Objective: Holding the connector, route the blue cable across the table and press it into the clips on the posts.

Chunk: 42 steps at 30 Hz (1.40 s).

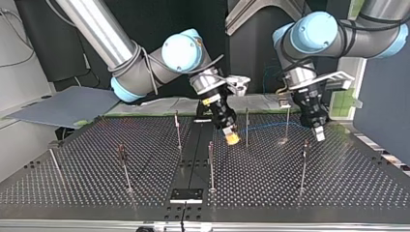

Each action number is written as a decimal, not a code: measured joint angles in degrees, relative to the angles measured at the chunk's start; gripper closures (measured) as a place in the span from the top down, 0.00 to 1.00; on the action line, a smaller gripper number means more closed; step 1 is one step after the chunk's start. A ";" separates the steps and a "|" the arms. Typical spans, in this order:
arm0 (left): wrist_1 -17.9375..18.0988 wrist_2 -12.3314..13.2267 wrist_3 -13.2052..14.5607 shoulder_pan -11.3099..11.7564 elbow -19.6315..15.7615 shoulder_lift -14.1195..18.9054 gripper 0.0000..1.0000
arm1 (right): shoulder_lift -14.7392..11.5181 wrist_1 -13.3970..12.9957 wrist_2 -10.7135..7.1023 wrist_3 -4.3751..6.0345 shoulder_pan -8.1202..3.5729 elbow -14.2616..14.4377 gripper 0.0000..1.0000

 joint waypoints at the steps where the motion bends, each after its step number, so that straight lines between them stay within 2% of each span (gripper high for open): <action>1: 0.01 0.08 -0.01 0.20 0.03 -0.09 0.00 | 0.10 0.04 -0.04 0.09 -0.01 -0.29 0.00; 7: 0.31 0.38 -0.02 1.36 0.34 -1.00 0.00 | 1.35 0.49 -0.59 0.22 0.10 -1.44 0.00; 13: 1.12 1.83 -0.20 2.36 0.97 -2.14 0.00 | 2.90 0.72 -0.88 0.23 0.21 -2.18 0.00; 21: 1.81 3.07 -1.10 3.95 2.02 -2.94 0.00 | 3.49 0.79 -1.06 0.24 0.00 -4.16 0.00; 29: 2.76 4.54 -1.74 5.10 3.39 -6.48 0.00 | 3.93 1.02 -1.08 0.30 -0.21 -6.18 0.00; 36: 4.27 5.81 -2.73 6.43 4.85 -8.76 0.00 | 5.47 1.90 -1.07 0.27 -0.27 -8.31 0.00; 42: 6.16 8.47 -4.16 7.80 5.25 -9.42 0.00 | 6.05 2.72 -0.86 0.28 -0.40 -10.90 0.00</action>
